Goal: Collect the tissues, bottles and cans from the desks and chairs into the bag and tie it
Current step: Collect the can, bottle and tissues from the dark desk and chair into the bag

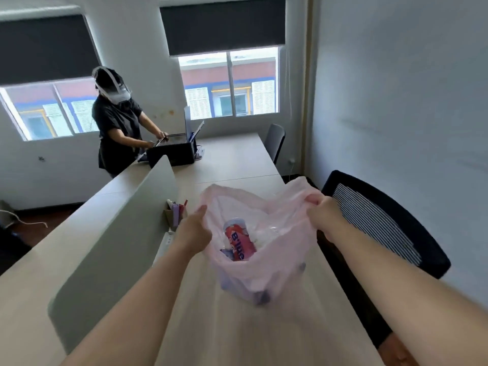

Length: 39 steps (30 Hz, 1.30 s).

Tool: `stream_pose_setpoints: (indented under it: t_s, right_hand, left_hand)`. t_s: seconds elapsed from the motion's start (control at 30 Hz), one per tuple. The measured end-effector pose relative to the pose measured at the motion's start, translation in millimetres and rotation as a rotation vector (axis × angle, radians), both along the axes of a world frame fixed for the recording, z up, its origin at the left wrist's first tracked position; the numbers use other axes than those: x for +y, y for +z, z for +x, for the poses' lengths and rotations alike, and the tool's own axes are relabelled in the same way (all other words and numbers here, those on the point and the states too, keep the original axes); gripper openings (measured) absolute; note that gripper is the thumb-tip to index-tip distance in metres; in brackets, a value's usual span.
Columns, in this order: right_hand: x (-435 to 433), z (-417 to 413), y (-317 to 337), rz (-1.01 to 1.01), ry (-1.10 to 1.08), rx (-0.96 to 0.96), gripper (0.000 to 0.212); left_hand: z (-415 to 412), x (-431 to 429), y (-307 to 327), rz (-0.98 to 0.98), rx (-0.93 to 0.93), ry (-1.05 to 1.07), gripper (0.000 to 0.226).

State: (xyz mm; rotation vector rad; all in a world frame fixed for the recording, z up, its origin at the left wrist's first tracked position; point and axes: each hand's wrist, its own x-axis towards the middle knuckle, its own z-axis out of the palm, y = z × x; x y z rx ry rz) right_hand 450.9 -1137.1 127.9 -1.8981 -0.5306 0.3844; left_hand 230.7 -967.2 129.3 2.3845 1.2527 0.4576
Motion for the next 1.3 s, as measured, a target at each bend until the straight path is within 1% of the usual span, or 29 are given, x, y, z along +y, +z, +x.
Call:
stream_pose_setpoints:
  t_s: [0.1,0.17,0.3,0.33,0.37,0.4,0.43,0.47,0.53,0.6,0.67,0.73,0.9,0.97,1.07,1.2,1.3]
  right_hand:
    - [-20.5,-11.0,25.5,0.077,-0.128,-0.039,0.048]
    - [-44.3,-24.8,40.7,0.128,-0.206,-0.048,0.044]
    - [-115.1,-49.4,75.6,0.182,-0.339,-0.091,0.041]
    - [-113.8,-49.8,78.1,0.185,-0.343,-0.098,0.04]
    - [-175.5,-67.4,91.1,0.211,-0.486,-0.137,0.04]
    - [-188.3,-71.7,95.8,0.199,-0.488,-0.155,0.041]
    - [-195.6,-71.6,102.3,0.211,-0.484,-0.114,0.042]
    - [-214.0,-74.6,106.1,0.189,-0.51,-0.119,0.041]
    - [-263.1,-92.1,114.1,0.184,-0.602,-0.147,0.04]
    - [-318.2,-110.2,120.7,0.2,-0.748,-0.158,0.038]
    - [-378.7,-128.0,122.1,0.233,-0.861,-0.183,0.035]
    - [-429.4,-147.0,121.0,0.224,-0.959,-0.177,0.032]
    - [-563.6,-190.8,114.8,0.21,-1.21,-0.215,0.039]
    - [-616.6,-210.4,113.4,0.198,-1.306,-0.222,0.037]
    - [-692.8,-239.8,110.0,0.162,-1.417,-0.224,0.036]
    - [-764.8,-267.3,101.3,0.126,-1.509,-0.192,0.043]
    - [-819.4,-281.3,84.0,0.134,-1.576,-0.138,0.049]
  left_hand:
    - [6.5,-4.5,29.7,0.051,0.0,-0.12,0.069]
    - [10.0,-14.5,47.4,0.066,-0.066,-0.2,0.066]
    - [37.2,-56.4,77.1,-0.016,-0.237,-0.375,0.056]
    - [34.6,-56.1,82.1,-0.029,-0.234,-0.383,0.055]
    - [56.1,-100.5,92.3,-0.066,-0.265,-0.529,0.055]
    - [62.7,-108.1,94.8,-0.065,-0.269,-0.558,0.056]
    - [66.5,-113.0,99.0,-0.05,-0.306,-0.597,0.057]
    - [74.7,-128.0,101.9,-0.076,-0.329,-0.635,0.058]
    - [87.5,-170.7,103.7,-0.14,-0.356,-0.742,0.058]
    - [104.5,-221.7,104.3,-0.193,-0.358,-0.878,0.058]
    - [112.7,-284.0,105.5,-0.202,-0.352,-0.996,0.058]
    - [122.3,-338.2,103.2,-0.231,-0.346,-1.094,0.058]
    - [135.1,-478.8,100.0,-0.284,-0.324,-1.297,0.061]
    - [137.7,-535.7,95.5,-0.301,-0.314,-1.37,0.062]
    - [134.7,-619.4,83.4,-0.361,-0.275,-1.454,0.061]
    - [126.7,-705.5,69.2,-0.357,-0.25,-1.55,0.062]
    - [123.7,-774.1,50.7,-0.358,-0.157,-1.637,0.064]
